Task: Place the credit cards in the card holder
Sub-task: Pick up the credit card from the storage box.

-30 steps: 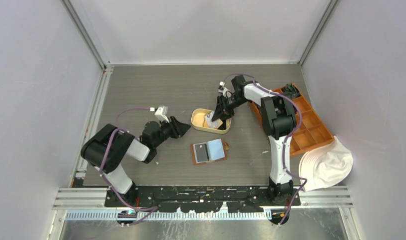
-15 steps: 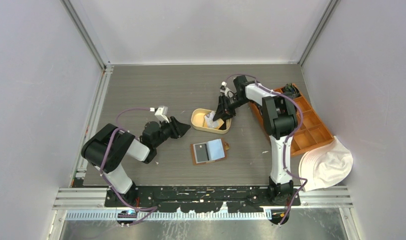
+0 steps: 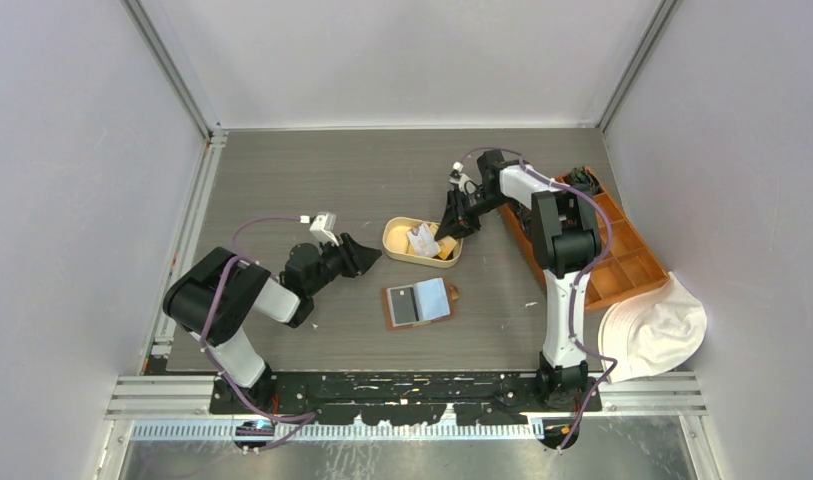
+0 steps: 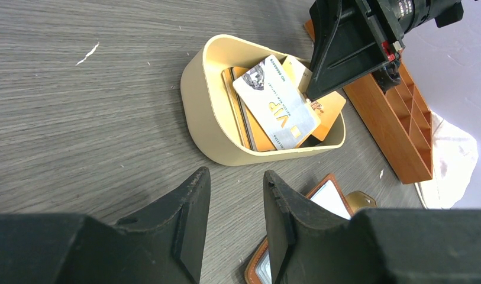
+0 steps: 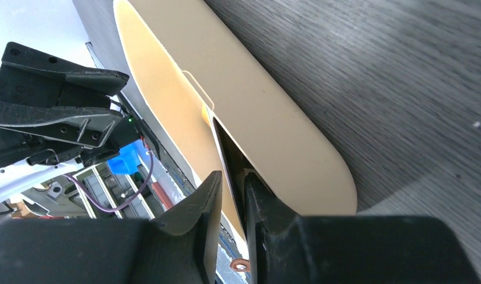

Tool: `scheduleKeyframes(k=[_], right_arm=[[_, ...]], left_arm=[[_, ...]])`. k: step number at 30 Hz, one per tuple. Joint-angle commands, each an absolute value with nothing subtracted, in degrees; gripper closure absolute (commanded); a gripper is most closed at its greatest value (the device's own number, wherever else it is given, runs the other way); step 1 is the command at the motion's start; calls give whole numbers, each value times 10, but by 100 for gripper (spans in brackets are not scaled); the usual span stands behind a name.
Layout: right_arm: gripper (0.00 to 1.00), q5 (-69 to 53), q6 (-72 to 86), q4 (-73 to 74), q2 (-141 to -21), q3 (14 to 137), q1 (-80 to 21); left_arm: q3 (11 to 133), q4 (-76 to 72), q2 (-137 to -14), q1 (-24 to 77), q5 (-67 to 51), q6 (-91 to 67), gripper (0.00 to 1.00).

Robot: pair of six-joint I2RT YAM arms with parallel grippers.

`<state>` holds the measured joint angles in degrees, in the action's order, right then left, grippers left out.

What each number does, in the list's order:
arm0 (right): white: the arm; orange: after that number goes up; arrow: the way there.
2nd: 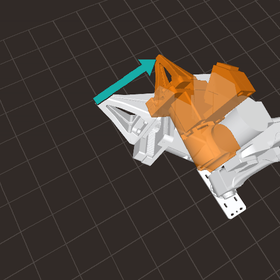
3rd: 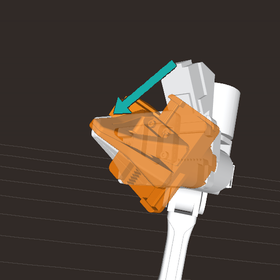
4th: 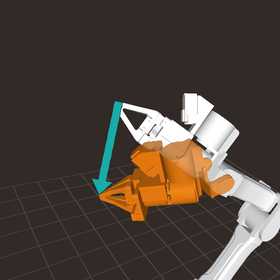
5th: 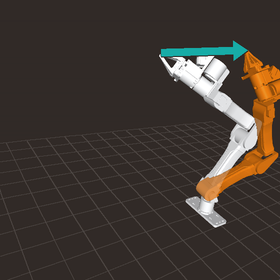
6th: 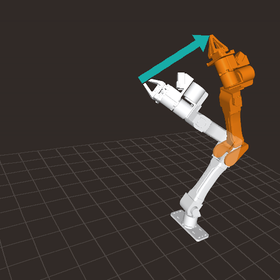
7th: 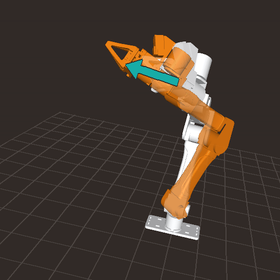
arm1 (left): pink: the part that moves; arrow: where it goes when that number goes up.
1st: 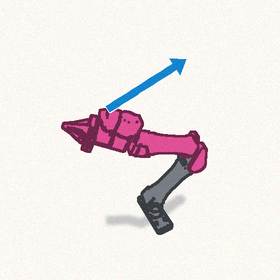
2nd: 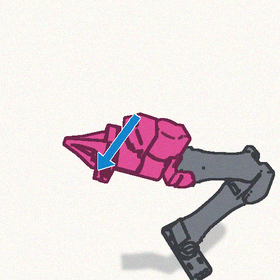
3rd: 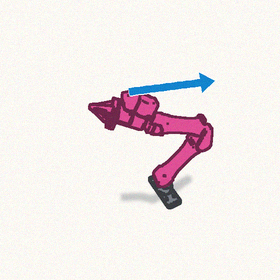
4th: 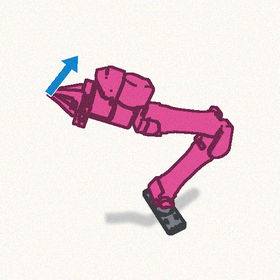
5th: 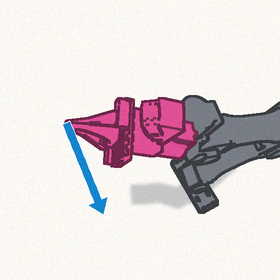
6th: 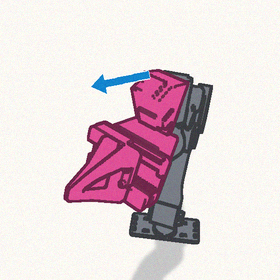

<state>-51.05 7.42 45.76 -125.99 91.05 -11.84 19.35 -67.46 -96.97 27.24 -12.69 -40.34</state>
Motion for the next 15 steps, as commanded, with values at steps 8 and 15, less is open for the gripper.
scheduleKeyframes(k=[8,15], right_arm=[[82,-489,60,475,-1202,920,-105],[89,-461,50,480,-1188,918,-100]], left_arm=[[190,-724,-972,270,-132,-403,61],[186,-731,-971,270,-132,-403,61]])
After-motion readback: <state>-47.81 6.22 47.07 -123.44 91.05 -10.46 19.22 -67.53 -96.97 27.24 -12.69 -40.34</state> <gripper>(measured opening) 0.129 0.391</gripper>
